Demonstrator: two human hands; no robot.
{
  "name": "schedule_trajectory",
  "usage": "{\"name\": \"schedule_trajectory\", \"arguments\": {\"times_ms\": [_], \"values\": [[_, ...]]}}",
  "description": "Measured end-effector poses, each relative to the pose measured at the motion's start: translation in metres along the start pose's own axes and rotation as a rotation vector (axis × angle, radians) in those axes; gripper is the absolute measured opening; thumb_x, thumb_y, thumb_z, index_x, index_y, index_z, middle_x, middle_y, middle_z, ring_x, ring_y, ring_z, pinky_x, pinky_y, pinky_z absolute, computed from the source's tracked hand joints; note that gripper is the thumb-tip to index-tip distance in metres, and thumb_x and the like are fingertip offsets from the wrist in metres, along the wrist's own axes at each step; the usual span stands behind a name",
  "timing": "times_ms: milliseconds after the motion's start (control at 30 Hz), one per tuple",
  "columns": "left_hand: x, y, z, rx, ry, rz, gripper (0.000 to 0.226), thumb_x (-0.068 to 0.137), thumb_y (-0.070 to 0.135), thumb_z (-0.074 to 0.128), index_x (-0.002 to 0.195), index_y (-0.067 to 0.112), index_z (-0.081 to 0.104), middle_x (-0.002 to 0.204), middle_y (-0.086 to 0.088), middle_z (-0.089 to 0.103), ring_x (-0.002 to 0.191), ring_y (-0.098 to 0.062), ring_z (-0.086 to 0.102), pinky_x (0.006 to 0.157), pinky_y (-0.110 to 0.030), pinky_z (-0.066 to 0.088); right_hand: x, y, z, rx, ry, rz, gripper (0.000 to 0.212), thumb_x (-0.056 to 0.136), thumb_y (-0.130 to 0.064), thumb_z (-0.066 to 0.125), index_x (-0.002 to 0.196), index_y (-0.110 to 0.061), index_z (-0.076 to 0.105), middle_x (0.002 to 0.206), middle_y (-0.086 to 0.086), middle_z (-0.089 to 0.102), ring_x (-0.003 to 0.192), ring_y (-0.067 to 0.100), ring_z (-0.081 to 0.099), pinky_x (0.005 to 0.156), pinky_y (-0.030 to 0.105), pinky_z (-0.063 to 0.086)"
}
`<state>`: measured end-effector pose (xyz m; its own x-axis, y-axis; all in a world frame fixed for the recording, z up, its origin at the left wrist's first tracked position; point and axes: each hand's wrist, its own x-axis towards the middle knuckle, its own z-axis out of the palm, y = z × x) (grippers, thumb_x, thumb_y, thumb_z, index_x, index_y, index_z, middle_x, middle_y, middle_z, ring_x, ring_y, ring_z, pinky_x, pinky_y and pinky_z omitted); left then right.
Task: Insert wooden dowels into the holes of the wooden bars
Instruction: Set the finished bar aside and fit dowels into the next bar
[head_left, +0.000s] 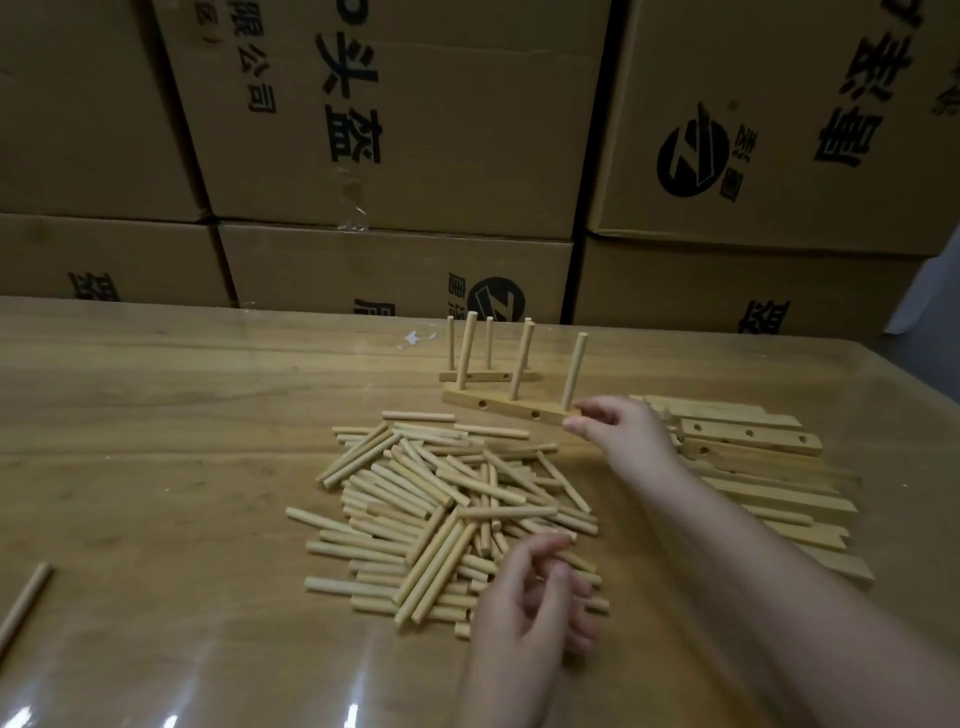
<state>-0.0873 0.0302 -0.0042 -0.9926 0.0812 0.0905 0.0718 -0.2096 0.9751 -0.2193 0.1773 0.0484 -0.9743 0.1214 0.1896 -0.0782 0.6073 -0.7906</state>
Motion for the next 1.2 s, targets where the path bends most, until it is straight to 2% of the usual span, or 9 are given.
{"name": "schedule_trajectory", "arguments": {"times_ms": [133, 267, 333, 400, 467, 567, 700, 900, 1200], "values": [[0.001, -0.004, -0.001, 0.046, -0.017, 0.007, 0.02, 0.093, -0.001, 0.049, 0.102, 0.015, 0.059, 0.066, -0.003, 0.067, 0.047, -0.018, 0.059, 0.045, -0.025, 0.049, 0.052, 0.012, 0.025, 0.009, -0.048, 0.069, 0.037, 0.084, -0.027, 0.067, 0.12, -0.02, 0.062, 0.119, 0.0, 0.061, 0.107, 0.016, 0.054, 0.091, 0.03, 0.042], [0.001, -0.007, -0.002, 0.163, -0.026, 0.012, 0.016, 0.088, 0.008, 0.057, 0.098, 0.02, 0.061, 0.063, 0.003, 0.068, 0.048, -0.014, 0.062, 0.047, -0.019, 0.047, 0.089, 0.024, 0.045, -0.018, -0.081, 0.11, 0.037, 0.084, -0.025, 0.067, 0.12, -0.017, 0.062, 0.121, 0.002, 0.062, 0.109, 0.018, 0.055, 0.09, 0.029, 0.04], [0.002, -0.007, 0.0, 0.211, -0.008, 0.037, 0.017, 0.077, 0.026, 0.061, 0.094, 0.024, 0.062, 0.06, 0.006, 0.068, 0.047, -0.01, 0.061, 0.048, -0.018, 0.046, 0.103, 0.028, 0.052, -0.05, -0.098, 0.113, 0.035, 0.084, -0.024, 0.067, 0.119, -0.018, 0.062, 0.12, 0.003, 0.063, 0.109, 0.018, 0.055, 0.089, 0.028, 0.039], [0.004, -0.009, 0.0, 0.227, 0.0, 0.039, 0.031, 0.065, 0.047, 0.057, 0.09, 0.029, 0.063, 0.059, 0.01, 0.067, 0.047, -0.003, 0.057, 0.049, -0.016, 0.044, 0.113, 0.031, 0.056, -0.088, -0.112, 0.107, 0.035, 0.085, -0.024, 0.066, 0.118, -0.019, 0.063, 0.121, 0.002, 0.062, 0.112, 0.019, 0.054, 0.09, 0.028, 0.037], [0.005, -0.01, 0.001, 0.248, -0.016, 0.024, 0.038, 0.058, 0.057, 0.051, 0.088, 0.037, 0.063, 0.06, 0.013, 0.067, 0.049, 0.0, 0.055, 0.052, -0.017, 0.043, 0.121, 0.033, 0.058, -0.109, -0.121, 0.103, 0.035, 0.085, -0.024, 0.066, 0.119, -0.018, 0.063, 0.123, 0.002, 0.061, 0.115, 0.02, 0.053, 0.093, 0.03, 0.037], [0.005, -0.012, 0.001, 0.24, -0.012, 0.016, 0.039, 0.057, 0.059, 0.049, 0.089, 0.041, 0.062, 0.061, 0.015, 0.068, 0.05, -0.003, 0.053, 0.055, -0.021, 0.044, 0.129, 0.032, 0.062, -0.151, -0.124, 0.092, 0.035, 0.086, -0.023, 0.065, 0.12, -0.017, 0.062, 0.124, 0.002, 0.061, 0.116, 0.02, 0.053, 0.094, 0.03, 0.037], [0.005, -0.01, 0.002, 0.216, -0.005, 0.042, 0.034, 0.058, 0.059, 0.051, 0.092, 0.06, 0.052, 0.062, 0.014, 0.067, 0.053, -0.008, 0.055, 0.056, -0.023, 0.042, 0.134, 0.031, 0.066, -0.19, -0.116, 0.084, 0.034, 0.085, -0.023, 0.065, 0.119, -0.019, 0.061, 0.118, 0.001, 0.063, 0.108, 0.018, 0.056, 0.084, 0.027, 0.039], [0.005, -0.015, 0.001, 0.207, -0.016, 0.049, 0.029, 0.062, 0.057, 0.055, 0.091, 0.06, 0.054, 0.063, 0.012, 0.067, 0.051, -0.004, 0.053, 0.051, -0.019, 0.04, 0.137, 0.033, 0.068, -0.222, -0.102, 0.084, 0.034, 0.085, -0.023, 0.066, 0.118, -0.019, 0.062, 0.12, 0.002, 0.062, 0.112, 0.019, 0.054, 0.084, 0.026, 0.037], [0.006, -0.013, 0.001, 0.217, -0.027, 0.02, 0.032, 0.06, 0.057, 0.055, 0.092, 0.061, 0.054, 0.063, 0.012, 0.067, 0.05, -0.003, 0.051, 0.051, -0.018, 0.039, 0.137, 0.031, 0.067, -0.244, -0.101, 0.093, 0.036, 0.086, -0.022, 0.064, 0.121, -0.018, 0.06, 0.124, 0.002, 0.06, 0.117, 0.021, 0.052, 0.092, 0.031, 0.039]]}}
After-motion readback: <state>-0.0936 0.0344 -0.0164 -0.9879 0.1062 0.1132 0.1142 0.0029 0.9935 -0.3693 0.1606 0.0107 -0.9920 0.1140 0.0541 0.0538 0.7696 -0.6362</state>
